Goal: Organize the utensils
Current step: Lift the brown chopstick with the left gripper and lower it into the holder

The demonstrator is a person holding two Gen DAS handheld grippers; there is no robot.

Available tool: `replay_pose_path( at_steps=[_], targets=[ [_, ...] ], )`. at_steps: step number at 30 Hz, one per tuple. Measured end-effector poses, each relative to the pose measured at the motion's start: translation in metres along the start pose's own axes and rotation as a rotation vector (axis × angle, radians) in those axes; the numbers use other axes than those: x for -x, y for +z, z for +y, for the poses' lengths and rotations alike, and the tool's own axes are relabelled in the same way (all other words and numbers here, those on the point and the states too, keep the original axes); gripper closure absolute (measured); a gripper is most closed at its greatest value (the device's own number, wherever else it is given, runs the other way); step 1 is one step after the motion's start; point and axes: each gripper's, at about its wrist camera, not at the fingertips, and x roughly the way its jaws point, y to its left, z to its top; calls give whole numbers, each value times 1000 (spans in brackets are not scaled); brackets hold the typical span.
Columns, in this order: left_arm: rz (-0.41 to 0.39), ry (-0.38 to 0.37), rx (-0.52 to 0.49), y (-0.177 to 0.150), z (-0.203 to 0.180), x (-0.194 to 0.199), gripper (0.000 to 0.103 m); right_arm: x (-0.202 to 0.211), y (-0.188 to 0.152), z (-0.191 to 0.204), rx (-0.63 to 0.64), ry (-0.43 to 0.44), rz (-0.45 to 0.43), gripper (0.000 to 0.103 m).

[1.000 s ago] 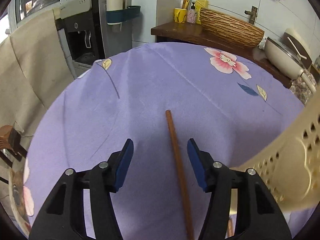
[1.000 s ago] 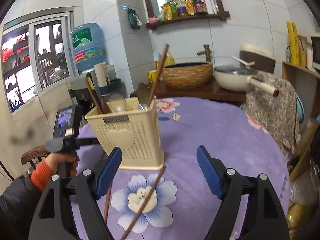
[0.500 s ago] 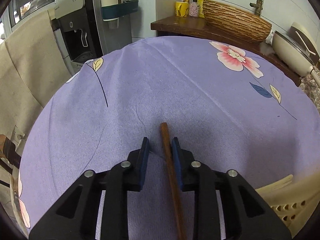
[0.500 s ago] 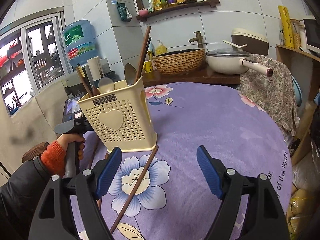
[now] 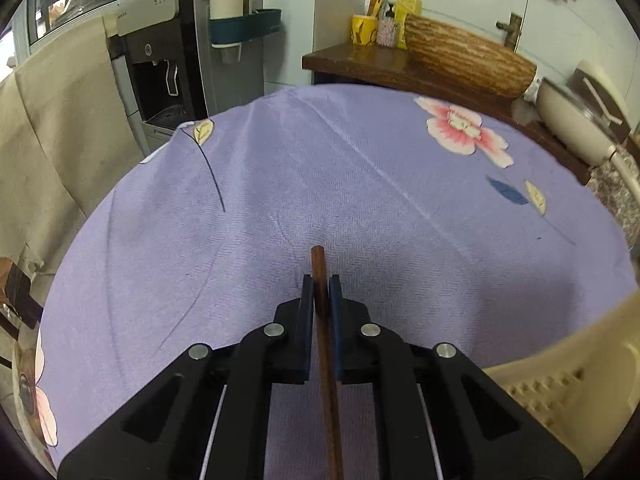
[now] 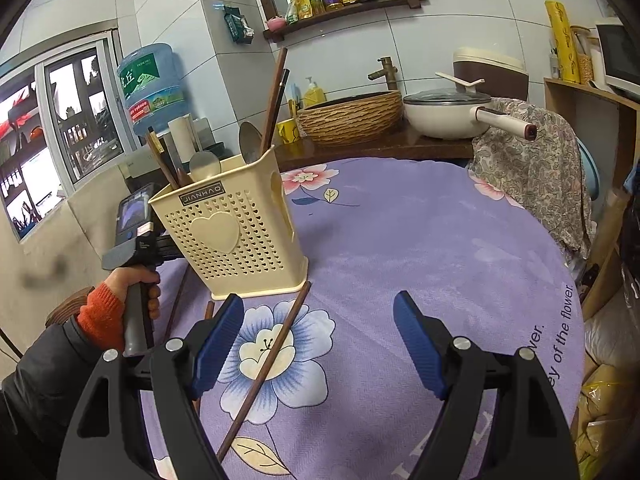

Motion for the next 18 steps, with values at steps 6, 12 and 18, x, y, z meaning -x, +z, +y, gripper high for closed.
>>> replay_pose_path(
  at_steps=[6,12,18],
  targets=[
    [-120,-116,7,-4,13,77,96,1,-1,2,-2,17,-1,27],
    [-272,-209,-17,-12,25,171,96,2,1,11,8,36,-7,27],
    [-401,-233,-73,-18,29,244,96,3,-1,16,6,53,-1,27]
  ],
)
